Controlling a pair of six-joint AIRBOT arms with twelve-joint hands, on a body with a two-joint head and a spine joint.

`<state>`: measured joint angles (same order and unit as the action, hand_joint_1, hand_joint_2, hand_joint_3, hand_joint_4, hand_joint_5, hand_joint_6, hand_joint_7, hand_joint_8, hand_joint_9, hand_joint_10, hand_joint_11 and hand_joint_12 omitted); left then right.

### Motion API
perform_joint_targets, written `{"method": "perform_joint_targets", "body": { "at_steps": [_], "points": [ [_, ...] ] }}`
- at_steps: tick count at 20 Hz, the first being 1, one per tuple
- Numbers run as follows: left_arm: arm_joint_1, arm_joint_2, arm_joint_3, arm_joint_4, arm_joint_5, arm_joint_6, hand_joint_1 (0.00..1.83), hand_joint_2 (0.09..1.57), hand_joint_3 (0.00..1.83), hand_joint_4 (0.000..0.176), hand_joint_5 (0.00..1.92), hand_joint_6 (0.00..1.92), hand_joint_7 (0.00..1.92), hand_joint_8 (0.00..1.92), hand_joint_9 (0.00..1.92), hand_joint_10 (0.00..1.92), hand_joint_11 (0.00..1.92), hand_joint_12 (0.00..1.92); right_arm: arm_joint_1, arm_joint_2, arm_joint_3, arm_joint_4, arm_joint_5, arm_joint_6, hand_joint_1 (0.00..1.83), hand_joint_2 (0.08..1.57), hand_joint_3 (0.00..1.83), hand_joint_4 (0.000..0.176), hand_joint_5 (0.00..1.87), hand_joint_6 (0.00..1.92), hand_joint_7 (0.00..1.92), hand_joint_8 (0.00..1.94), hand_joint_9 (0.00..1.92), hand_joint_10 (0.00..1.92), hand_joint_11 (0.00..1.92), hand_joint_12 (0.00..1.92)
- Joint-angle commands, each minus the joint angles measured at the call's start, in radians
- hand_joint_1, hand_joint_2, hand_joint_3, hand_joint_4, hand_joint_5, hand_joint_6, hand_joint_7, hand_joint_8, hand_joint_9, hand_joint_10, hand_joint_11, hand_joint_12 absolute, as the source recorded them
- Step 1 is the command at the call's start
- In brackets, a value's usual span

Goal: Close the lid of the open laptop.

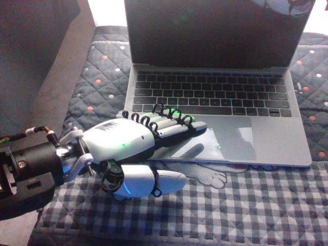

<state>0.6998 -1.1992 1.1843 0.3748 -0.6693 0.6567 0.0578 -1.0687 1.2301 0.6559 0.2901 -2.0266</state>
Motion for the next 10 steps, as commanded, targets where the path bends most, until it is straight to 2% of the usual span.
{"method": "perform_joint_targets", "body": {
  "at_steps": [1,2,3,4,5,6,8,9,10],
  "points": [
    [0.0,-0.02,-0.009,0.006,-0.039,-0.052,0.11,1.34,0.0,0.06,0.0,0.0,0.0,0.0,0.0,0.0,0.0,0.0,-0.003,0.019,-0.008,-0.016,0.021,-0.025,0.33,1.48,0.0,0.0,0.62,0.43,0.84,0.47,0.75,1.04,0.41,1.75],
    [0.0,-0.019,-0.009,0.005,-0.04,-0.052,0.11,1.34,0.0,0.054,0.0,0.0,0.0,0.0,0.0,0.0,0.0,0.0,-0.003,0.028,-0.027,-0.016,0.021,-0.054,0.34,1.48,0.0,0.0,0.61,0.65,0.91,0.52,0.91,0.92,0.5,1.68],
    [0.0,-0.018,-0.009,0.004,-0.039,-0.052,0.09,1.34,0.0,0.058,0.0,0.0,0.0,0.0,0.0,0.0,0.0,0.0,-0.003,0.046,-0.057,-0.016,0.019,-0.084,0.35,1.5,0.0,0.0,0.57,0.77,0.93,0.55,0.95,0.92,0.59,1.63],
    [0.0,-0.017,-0.01,0.003,-0.037,-0.052,0.08,1.33,0.0,0.061,0.0,0.0,0.0,0.0,0.0,0.0,0.0,0.0,-0.003,0.058,-0.079,-0.016,0.018,-0.11,0.35,1.49,0.0,0.0,0.53,0.94,0.89,0.62,0.93,1.0,0.63,1.62],
    [0.001,-0.017,-0.01,0.001,-0.036,-0.052,0.08,1.33,0.0,0.066,0.0,0.0,0.0,0.0,0.0,0.0,0.0,0.0,-0.003,0.074,-0.109,-0.017,0.017,-0.137,0.35,1.49,0.0,0.0,0.5,1.04,0.85,0.67,0.89,1.03,0.56,1.67],
    [0.001,-0.016,-0.01,0.0,-0.035,-0.052,0.08,1.33,0.0,0.069,0.0,0.0,0.0,0.0,0.0,0.0,0.0,0.0,-0.003,0.092,-0.14,-0.034,0.02,-0.148,0.36,1.5,0.0,0.0,0.48,1.04,0.82,0.73,0.86,1.1,0.59,1.72],
    [0.001,-0.016,-0.01,-0.003,-0.032,-0.052,0.11,1.33,0.0,0.061,0.0,0.0,0.0,0.0,0.0,0.0,0.0,0.0,-0.003,0.135,-0.204,-0.084,0.027,-0.148,0.29,1.49,0.0,0.0,0.45,0.79,0.75,0.64,0.76,1.04,0.53,1.71],
    [0.001,-0.015,-0.011,-0.006,-0.032,-0.052,0.12,1.33,0.0,0.058,0.0,0.0,0.0,0.0,0.0,0.0,0.0,0.0,-0.003,0.152,-0.235,-0.115,0.033,-0.146,0.26,1.5,0.0,0.0,0.42,0.74,0.7,0.62,0.64,1.09,0.43,1.79],
    [0.001,-0.014,-0.011,-0.008,-0.032,-0.052,0.12,1.33,0.0,0.062,0.0,0.0,0.0,0.0,0.0,0.0,0.0,0.0,-0.003,0.171,-0.264,-0.145,0.038,-0.142,0.24,1.51,0.0,0.0,0.4,0.69,0.63,0.62,0.49,1.18,0.31,1.88]
  ]
}}
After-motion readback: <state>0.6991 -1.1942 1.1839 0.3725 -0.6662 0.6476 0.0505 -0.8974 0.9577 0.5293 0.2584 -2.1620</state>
